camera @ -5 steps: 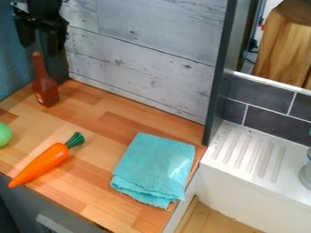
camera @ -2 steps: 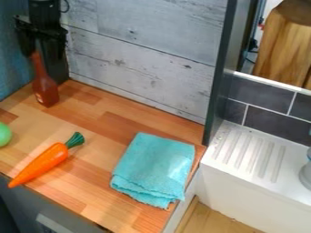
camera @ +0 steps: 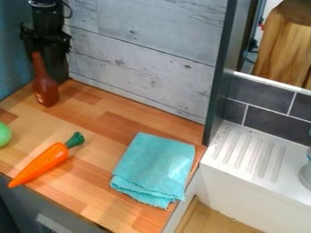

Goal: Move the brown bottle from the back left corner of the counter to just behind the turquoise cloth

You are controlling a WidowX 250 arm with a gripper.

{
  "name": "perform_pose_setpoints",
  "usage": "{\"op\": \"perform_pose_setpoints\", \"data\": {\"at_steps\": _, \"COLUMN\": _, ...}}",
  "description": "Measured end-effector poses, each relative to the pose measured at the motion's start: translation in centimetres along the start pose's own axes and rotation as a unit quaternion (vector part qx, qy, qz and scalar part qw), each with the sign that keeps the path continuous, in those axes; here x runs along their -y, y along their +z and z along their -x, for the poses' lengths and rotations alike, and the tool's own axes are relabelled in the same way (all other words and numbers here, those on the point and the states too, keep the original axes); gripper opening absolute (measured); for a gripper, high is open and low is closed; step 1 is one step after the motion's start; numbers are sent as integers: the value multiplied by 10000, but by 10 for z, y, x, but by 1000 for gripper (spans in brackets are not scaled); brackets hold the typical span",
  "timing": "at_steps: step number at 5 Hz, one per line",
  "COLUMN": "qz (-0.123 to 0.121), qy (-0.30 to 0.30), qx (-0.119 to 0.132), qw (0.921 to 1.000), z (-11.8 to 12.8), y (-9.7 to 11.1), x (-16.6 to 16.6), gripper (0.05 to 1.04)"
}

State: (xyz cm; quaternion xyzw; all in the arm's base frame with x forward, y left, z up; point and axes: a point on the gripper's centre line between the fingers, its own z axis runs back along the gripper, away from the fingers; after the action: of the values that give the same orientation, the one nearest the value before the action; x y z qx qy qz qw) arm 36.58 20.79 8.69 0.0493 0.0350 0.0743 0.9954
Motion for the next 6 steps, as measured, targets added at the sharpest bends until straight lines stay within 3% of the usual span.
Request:
{"op": "perform_pose_setpoints", "data": {"at_steps": 1, "qz": 49, "qy": -19, "qx": -103, "qw": 9999, "z": 4, "y": 4, "x": -3, "gripper": 461}}
{"op": "perform_pose_setpoints", "data": {"at_steps": 2, "qz": 42, "qy": 111, "qx": -74, "qw": 9999, "z": 5, "y": 3, "x": -9, "gripper": 331}}
{"op": "perform_pose_setpoints", "data": {"at_steps": 3, "qz": 103, "qy": 27, "qx": -157, "qw": 9998, "z": 12, "y": 6, "x": -5, "gripper": 329}}
{"op": "perform_pose_setpoints", "data": {"at_steps": 4, "qz": 81, "qy": -7, "qx": 88, "qw": 9999, "z": 18, "y": 26, "x": -2, "gripper": 329}}
{"op": "perform_pose_setpoints", "data": {"at_steps": 5, "qz": 320, "qy": -200, "qx": 436, "qw": 9983, "z": 24, "y": 53, "x": 23, "gripper": 329}}
{"op": "perform_pose_setpoints", "data": {"at_steps": 6, "qz": 546, "qy": -620, "qx": 630, "qw": 9946, "z": 31, "y": 69, "x": 65, "gripper": 329}}
